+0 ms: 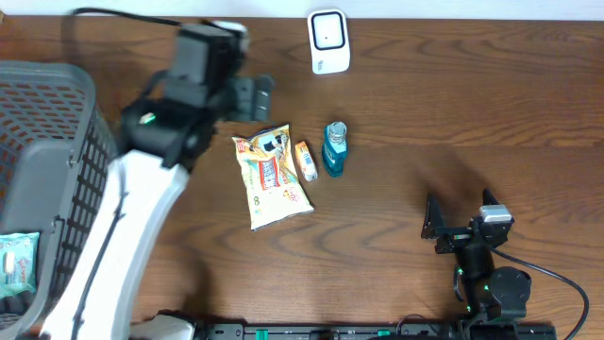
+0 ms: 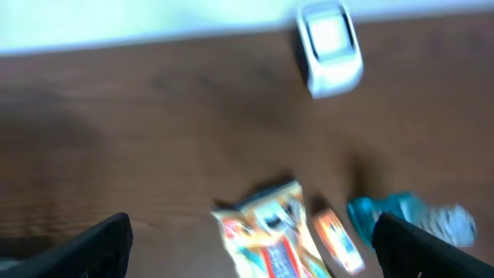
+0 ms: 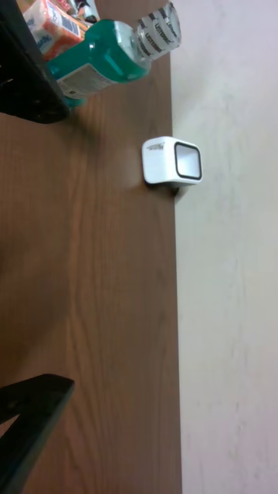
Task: Scan the item barcode
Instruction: 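Move the left gripper back down into the basket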
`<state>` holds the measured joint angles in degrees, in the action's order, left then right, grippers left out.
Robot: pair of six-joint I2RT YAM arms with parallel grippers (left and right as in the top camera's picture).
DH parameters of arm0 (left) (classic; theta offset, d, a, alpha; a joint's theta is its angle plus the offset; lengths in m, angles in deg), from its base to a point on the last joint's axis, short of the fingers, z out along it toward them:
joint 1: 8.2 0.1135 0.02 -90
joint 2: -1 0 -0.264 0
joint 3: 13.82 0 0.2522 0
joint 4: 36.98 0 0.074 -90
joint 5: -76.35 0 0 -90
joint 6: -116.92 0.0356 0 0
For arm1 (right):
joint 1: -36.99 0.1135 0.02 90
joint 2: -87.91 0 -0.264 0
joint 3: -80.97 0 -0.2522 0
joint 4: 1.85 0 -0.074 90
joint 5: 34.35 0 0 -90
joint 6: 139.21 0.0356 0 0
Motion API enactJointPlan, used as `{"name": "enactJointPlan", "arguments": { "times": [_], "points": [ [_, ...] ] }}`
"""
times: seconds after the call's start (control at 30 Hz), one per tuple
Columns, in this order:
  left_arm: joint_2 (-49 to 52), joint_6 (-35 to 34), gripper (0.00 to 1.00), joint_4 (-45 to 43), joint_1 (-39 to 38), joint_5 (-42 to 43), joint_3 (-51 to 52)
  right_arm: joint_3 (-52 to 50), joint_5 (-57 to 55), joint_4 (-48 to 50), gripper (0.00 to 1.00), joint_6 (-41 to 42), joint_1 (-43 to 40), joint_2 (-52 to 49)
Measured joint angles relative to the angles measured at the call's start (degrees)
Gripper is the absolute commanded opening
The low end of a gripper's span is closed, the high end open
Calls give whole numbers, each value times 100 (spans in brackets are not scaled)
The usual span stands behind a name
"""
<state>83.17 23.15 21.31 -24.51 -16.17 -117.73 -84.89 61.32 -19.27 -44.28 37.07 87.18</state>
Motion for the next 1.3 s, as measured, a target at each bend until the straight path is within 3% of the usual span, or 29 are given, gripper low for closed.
{"name": "enactJointPlan", "arguments": {
  "times": [0.3,0.63,0.77,1.07,1.3],
  "points": [
    [-863,-1019,98,-258,1377,-573,0,0,0,0,99,-2,0,0],
    [-1091,-3954,98,369,3204,-1480,0,0,0,0,99,0,0,0],
    [-1069,-4734,98,885,3884,-1596,0,0,0,0,99,-2,0,0],
    [-730,-5228,98,1464,5134,-1694,0,0,0,0,99,-2,0,0],
    [-269,-5313,98,1971,5665,-1711,2,0,0,0,99,-2,0,0]
  ]
}}
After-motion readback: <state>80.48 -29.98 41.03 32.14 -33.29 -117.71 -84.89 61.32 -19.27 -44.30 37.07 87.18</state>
